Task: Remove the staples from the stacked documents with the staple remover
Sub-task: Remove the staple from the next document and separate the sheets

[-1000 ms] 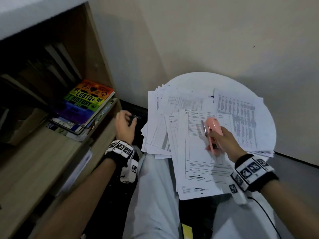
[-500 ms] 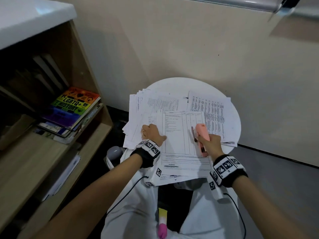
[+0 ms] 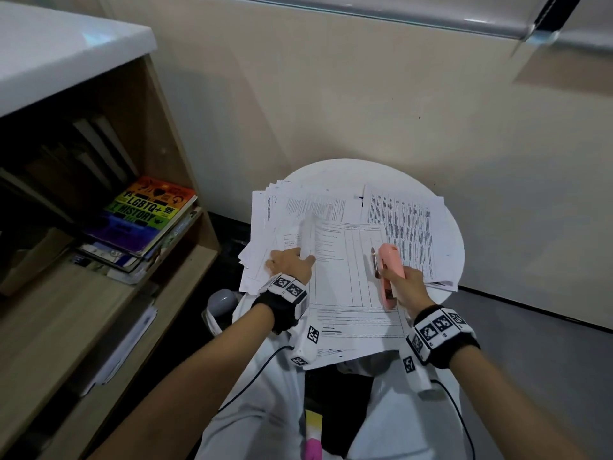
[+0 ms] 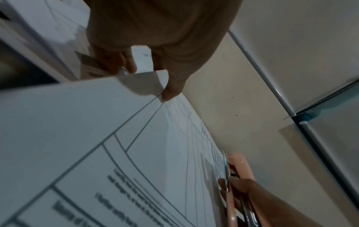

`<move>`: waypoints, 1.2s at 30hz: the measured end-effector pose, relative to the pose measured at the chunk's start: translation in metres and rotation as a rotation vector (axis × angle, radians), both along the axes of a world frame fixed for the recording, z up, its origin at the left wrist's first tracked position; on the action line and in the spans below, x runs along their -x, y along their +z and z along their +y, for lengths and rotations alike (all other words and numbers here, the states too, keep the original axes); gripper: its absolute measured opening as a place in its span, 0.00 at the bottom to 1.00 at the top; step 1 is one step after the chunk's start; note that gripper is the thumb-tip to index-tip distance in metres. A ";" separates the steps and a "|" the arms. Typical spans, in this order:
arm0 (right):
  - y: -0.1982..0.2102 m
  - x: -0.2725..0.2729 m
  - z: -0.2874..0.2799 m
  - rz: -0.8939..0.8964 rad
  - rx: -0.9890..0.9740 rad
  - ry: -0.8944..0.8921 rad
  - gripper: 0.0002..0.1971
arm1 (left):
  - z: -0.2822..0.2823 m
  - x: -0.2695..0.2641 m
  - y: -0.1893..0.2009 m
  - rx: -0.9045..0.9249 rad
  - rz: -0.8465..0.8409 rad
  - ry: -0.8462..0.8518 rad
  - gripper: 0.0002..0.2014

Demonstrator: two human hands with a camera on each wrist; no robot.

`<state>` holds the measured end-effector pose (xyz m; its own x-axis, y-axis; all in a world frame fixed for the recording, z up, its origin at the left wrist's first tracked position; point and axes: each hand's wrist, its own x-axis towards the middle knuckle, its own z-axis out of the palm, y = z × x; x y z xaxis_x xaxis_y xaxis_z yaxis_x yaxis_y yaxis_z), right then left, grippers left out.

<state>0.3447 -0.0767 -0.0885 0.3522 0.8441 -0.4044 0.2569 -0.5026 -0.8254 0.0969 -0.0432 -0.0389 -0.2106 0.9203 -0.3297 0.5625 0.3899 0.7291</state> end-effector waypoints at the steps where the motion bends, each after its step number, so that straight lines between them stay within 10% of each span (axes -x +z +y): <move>1: -0.003 -0.002 0.001 0.006 -0.005 0.001 0.33 | -0.003 0.001 0.000 0.001 0.026 0.041 0.16; 8: 0.038 0.026 -0.011 -0.013 -0.029 0.087 0.07 | -0.015 0.006 0.001 -0.070 -0.060 0.130 0.20; 12: 0.032 0.029 -0.011 -0.044 -0.022 0.100 0.23 | -0.009 0.007 0.005 -0.091 -0.063 0.095 0.15; 21: 0.035 0.029 -0.016 -0.028 -0.071 0.116 0.19 | -0.011 0.006 -0.008 -0.309 0.075 -0.139 0.12; 36: 0.067 0.003 -0.027 0.171 -0.133 0.241 0.22 | 0.019 0.028 0.037 -0.232 -0.692 -0.091 0.15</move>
<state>0.3415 -0.1041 -0.0212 0.0723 0.9442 -0.3213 0.2076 -0.3293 -0.9211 0.0692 -0.0243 -0.0022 0.0556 0.9865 -0.1542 -0.0337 0.1562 0.9871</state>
